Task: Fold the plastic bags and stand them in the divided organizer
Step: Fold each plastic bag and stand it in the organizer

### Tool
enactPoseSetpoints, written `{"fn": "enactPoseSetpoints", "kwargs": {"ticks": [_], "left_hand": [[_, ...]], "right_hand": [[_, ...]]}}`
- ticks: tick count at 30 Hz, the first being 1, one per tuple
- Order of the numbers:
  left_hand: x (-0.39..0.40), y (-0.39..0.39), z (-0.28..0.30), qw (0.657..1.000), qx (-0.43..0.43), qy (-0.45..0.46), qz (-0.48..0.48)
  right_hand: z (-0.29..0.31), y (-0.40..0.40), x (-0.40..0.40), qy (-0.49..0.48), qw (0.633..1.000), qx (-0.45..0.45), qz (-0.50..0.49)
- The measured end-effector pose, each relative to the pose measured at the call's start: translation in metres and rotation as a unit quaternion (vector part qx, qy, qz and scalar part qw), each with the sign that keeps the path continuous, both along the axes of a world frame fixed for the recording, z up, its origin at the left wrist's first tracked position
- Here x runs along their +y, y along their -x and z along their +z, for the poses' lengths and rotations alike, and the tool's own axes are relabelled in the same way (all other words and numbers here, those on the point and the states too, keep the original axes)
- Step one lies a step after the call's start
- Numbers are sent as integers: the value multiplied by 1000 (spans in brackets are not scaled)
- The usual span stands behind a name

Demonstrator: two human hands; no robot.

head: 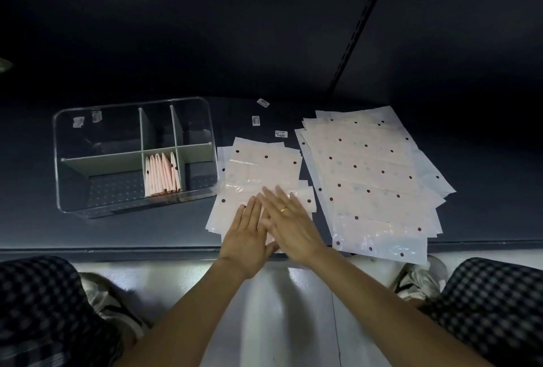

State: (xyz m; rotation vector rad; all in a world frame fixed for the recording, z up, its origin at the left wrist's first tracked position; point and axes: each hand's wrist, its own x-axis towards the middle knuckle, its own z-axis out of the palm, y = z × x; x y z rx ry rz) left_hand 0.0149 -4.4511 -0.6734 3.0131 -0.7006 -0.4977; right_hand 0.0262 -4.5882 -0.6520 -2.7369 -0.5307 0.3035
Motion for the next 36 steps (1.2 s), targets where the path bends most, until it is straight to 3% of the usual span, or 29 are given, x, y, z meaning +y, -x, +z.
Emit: {"fn": "enactPoseSetpoints", "kwargs": {"ticks": [3,11,24,29,31,33,34,36], "left_hand": [[4,-1,2,1000,3,19,-4],[23,-5,4,999,19,33,-18],[14,-15,18,995,15,85,58],[4,-28,37,982,-40,159,94],[0,-34,51,962,-74,230,128],[-5,-39,66,926,-48,322,193],[-7,-42,72,888,7,391,242],[-12,-48,86,748,130,546,355]], "right_hand": [[-13,0,-9,45,998,48,-1],[-10,-4,-59,118,990,62,-37],[27,-27,-60,193,976,-61,84],[55,-47,-52,127,986,-85,69],[70,-54,-48,28,998,-43,33],[82,-59,-44,-82,995,-46,-34],[86,-60,-41,-139,985,-57,-83],[93,-58,-37,-228,954,-41,-188]]}}
